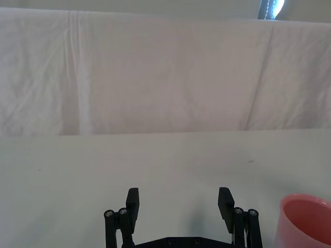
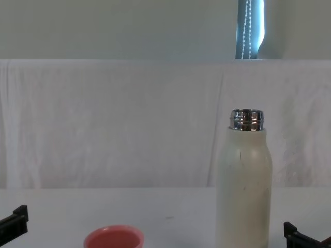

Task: Grasp the thermos with one hand and pour water into the cup lid.

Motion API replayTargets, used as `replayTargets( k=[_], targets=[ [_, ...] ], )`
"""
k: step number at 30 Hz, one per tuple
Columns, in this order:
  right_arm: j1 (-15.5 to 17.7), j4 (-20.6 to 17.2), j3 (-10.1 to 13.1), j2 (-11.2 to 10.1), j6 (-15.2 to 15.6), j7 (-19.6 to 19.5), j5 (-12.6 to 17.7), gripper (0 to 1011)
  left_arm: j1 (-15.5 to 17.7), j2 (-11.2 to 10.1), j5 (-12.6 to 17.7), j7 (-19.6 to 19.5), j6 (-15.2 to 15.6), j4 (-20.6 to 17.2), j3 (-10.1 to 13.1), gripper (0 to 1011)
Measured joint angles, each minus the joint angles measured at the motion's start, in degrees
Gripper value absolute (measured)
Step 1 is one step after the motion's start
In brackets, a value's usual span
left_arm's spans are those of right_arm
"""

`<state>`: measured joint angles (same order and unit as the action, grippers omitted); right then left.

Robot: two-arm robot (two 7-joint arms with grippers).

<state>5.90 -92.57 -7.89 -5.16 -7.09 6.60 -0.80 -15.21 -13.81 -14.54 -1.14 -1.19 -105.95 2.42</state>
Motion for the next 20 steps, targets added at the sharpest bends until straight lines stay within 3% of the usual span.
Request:
replayTargets(
  k=[20],
  targets=[
    [0.0, 0.0, 0.0, 0.0, 0.0, 0.0, -0.01, 1000, 0.0, 0.0, 0.0, 0.0, 0.0, 0.0, 0.0, 1001]
  ],
)
